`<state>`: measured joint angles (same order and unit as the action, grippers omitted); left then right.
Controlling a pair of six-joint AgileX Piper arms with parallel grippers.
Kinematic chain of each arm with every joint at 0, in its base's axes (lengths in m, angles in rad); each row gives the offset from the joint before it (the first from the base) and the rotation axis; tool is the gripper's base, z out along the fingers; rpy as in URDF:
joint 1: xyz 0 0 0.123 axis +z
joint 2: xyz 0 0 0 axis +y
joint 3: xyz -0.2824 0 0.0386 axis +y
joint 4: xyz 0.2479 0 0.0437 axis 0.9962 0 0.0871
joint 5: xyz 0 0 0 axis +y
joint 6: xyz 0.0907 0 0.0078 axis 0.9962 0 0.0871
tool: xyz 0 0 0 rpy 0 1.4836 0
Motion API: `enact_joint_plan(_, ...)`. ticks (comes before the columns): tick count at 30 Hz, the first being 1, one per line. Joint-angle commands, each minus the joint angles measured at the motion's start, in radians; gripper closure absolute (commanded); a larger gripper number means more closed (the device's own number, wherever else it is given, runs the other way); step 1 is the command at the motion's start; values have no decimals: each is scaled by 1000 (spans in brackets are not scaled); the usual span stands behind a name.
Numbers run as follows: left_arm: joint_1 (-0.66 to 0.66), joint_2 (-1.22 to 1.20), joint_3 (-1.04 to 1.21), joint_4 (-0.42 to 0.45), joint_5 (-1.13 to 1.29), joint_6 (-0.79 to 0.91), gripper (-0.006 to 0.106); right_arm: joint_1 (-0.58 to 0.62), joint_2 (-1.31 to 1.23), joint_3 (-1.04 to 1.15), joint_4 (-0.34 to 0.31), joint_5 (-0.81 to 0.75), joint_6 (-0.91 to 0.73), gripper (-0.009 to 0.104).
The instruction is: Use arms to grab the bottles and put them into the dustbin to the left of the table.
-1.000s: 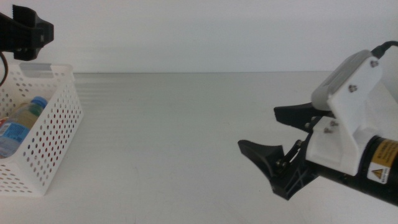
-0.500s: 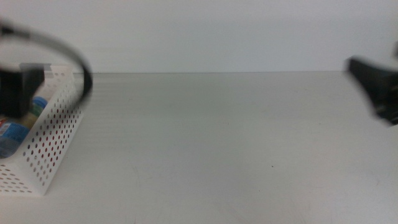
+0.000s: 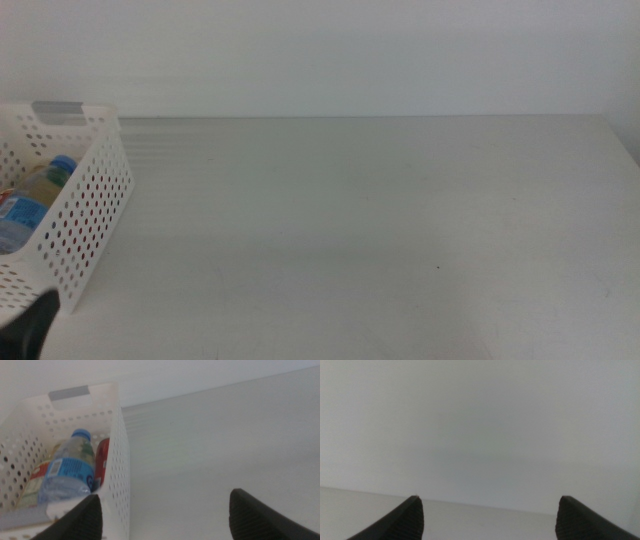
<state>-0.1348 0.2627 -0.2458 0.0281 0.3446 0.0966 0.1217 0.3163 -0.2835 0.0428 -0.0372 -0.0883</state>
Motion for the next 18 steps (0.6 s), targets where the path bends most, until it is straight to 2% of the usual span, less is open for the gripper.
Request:
enact_joint_plan(1, -1, -70, 32, -1, -78, -11, 21, -26, -78, 49, 8, -67, -5, 16)
enact_joint_plan(11, -1, -251, 213, 0, -94, -11, 21, -37, -268, 299, 8, -66, -5, 16)
enact_joint_plan(13, -1, -280, 250, 0, -105, -11, 21, -37, -293, 304, 8, -9, -5, 16)
enact_joint_plan(18, -1, -292, 281, 0, -128, -11, 21, -37, -338, 304, 8, 9, -5, 16)
